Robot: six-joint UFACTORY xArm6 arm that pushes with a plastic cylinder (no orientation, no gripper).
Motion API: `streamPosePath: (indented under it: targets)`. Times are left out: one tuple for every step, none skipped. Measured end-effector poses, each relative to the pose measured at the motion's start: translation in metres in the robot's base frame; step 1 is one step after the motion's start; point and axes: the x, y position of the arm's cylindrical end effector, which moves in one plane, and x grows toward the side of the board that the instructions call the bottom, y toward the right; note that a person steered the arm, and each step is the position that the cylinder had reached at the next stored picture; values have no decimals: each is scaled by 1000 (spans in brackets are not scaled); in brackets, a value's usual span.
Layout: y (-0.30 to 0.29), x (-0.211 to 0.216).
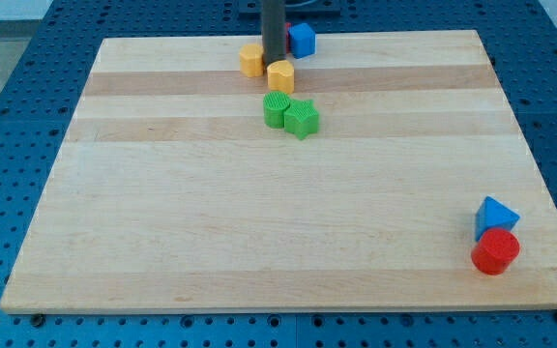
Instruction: Separate the yellow hexagon from the yellow heart
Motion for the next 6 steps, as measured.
streamPosePath:
  targets:
    - [-15,8]
    - [9,7]
    - [23,-13]
    - [17,-34]
    - [-27,-37]
    - [-90,-20]
